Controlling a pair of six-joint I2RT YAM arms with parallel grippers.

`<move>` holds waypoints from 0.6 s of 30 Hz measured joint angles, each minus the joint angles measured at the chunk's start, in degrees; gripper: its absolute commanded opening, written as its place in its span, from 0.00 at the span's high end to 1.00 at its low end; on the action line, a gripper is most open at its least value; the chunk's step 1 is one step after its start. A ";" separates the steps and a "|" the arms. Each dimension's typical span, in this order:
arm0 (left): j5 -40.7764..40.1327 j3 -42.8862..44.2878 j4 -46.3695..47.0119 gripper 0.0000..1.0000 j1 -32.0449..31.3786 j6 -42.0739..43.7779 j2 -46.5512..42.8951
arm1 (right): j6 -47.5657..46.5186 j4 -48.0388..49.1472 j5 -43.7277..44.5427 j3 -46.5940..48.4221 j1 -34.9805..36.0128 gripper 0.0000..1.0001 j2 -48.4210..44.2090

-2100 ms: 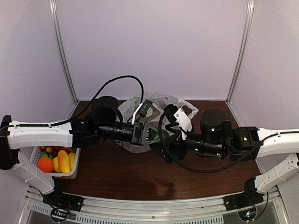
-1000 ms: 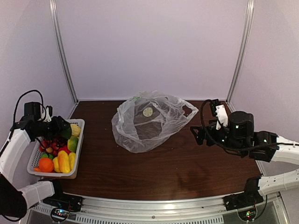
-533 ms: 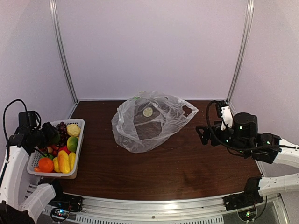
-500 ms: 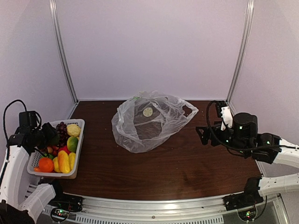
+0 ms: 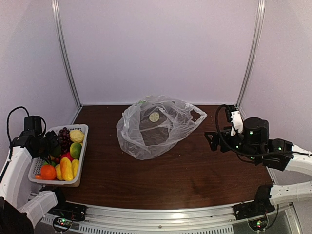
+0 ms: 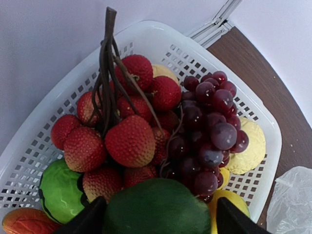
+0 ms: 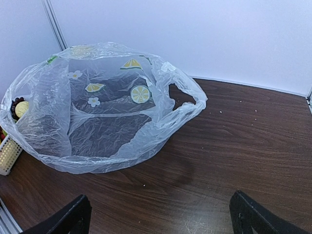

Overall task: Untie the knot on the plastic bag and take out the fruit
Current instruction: Place the fake fruit in the bin.

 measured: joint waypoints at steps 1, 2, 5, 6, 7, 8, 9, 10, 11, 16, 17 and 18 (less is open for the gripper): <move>-0.15 -0.02 0.00 0.10 0.00 0.02 -0.04 | 0.00 -0.04 0.00 0.00 -0.02 0.00 -0.02; -0.33 -0.04 0.02 0.08 0.00 0.02 -0.09 | 0.02 -0.11 0.00 0.00 -0.02 0.00 -0.02; -0.66 -0.09 0.02 0.02 0.00 0.02 -0.17 | 0.02 -0.20 -0.02 0.00 -0.02 0.00 -0.02; -0.72 -0.09 0.02 0.02 0.00 0.04 -0.26 | 0.00 -0.22 -0.02 0.00 -0.02 0.00 -0.02; -0.76 -0.09 0.02 0.02 0.00 0.02 -0.42 | 0.02 -0.22 -0.02 0.00 -0.02 0.00 -0.02; -0.81 -0.09 0.02 0.02 0.00 0.02 -0.63 | 0.02 -0.24 -0.04 0.00 -0.02 0.00 -0.02; -0.92 -0.09 0.00 0.02 -0.02 0.02 -0.94 | 0.02 -0.24 -0.04 0.00 -0.07 0.00 -0.02; -0.96 -0.09 0.02 0.02 0.00 0.02 -1.27 | 0.02 -0.26 -0.04 0.00 -0.13 0.00 -0.02; -0.96 -0.09 0.00 0.02 0.00 0.04 -1.53 | 0.02 -0.28 -0.04 0.00 -0.22 0.00 -0.02; -1.42 0.94 -0.55 0.02 0.00 1.81 -2.08 | 0.02 -0.68 -0.04 0.00 -0.33 0.00 -0.02; -1.62 1.53 -0.76 0.02 -0.02 2.40 -1.97 | 0.04 -0.70 -0.04 0.00 -0.33 0.00 -0.02; -1.73 2.16 -0.90 0.02 0.00 3.13 -1.86 | 0.07 -0.70 -0.04 0.00 -0.33 0.00 -0.02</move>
